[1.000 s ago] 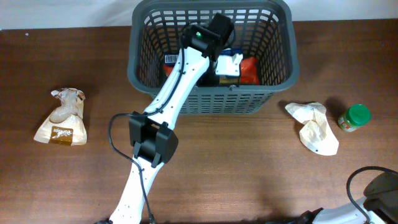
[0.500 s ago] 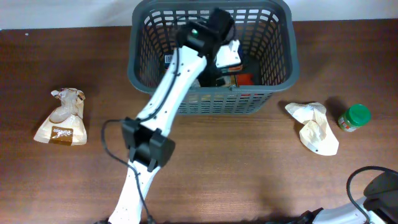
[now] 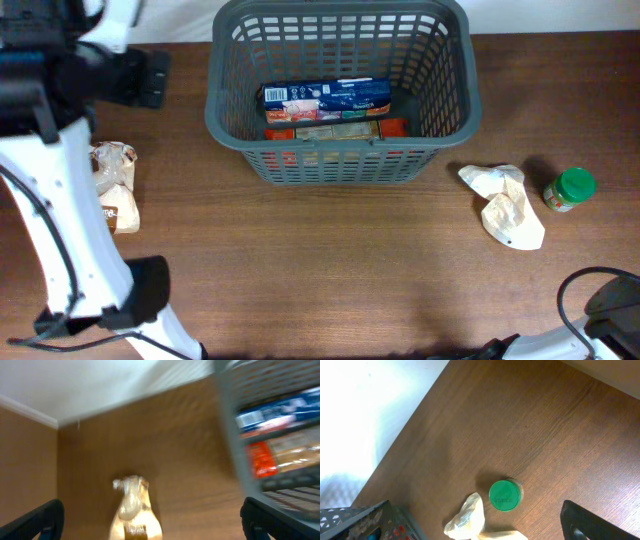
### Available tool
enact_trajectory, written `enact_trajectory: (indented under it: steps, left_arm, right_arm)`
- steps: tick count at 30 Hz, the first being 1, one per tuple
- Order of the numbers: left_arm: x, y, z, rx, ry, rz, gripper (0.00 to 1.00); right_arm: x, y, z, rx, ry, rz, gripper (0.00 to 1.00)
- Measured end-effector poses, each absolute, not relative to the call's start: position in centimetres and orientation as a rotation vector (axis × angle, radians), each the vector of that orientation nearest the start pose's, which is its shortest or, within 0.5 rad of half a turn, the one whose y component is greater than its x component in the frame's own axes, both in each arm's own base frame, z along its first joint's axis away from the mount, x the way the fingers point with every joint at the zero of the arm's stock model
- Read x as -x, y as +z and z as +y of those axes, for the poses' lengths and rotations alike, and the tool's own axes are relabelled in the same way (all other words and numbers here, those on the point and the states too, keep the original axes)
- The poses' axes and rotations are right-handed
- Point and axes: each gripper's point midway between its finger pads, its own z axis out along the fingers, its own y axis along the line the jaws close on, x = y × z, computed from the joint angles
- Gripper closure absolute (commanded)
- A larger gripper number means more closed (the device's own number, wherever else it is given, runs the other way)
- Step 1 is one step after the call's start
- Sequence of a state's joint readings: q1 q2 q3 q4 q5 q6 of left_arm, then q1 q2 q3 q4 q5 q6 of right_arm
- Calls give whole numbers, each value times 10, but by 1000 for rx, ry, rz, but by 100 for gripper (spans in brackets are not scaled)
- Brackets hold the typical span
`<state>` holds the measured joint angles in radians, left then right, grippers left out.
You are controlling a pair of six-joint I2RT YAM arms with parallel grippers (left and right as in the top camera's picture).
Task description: Pack container
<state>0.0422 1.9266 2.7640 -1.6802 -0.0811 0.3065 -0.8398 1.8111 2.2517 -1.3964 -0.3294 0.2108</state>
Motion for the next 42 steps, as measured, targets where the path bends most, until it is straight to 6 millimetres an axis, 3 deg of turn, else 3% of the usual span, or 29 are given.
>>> enact_trajectory:
  steps: [4,6,9,16,20,26,30,35,42]
  left_arm:
    - [-397,333,95,-42,185,2643,1]
    - [-390,288,124,66,162,2788,1]
    - [-378,233,150,156,174,2949,1]
    - [-363,142,178,200,147,3131,1]
    - [-356,119,189,250,133,3164,1]
    - [-356,81,221,359,133,3161,1]
    - [-363,62,217,274,35,3166,1]
    - [-371,60,206,196,-17,3155,1]
    - [-385,60,217,182,49,3098,1]
  right_arm:
    - [-319,335,-272,-1120,147,2190,1]
    - [-319,335,-272,-1119,146,2191,1]
    - [-319,335,-272,-1119,147,2190,1]
    - [-319,335,-272,-1119,147,2191,1]
    - [-319,335,-272,-1119,147,2191,1]
    - [-319,335,-272,-1120,147,2190,0]
    - [-319,335,-272,-1119,147,2190,1]
    - [-319,335,-272,-1119,147,2190,1]
    - [-319,335,-272,-1119,147,2190,1]
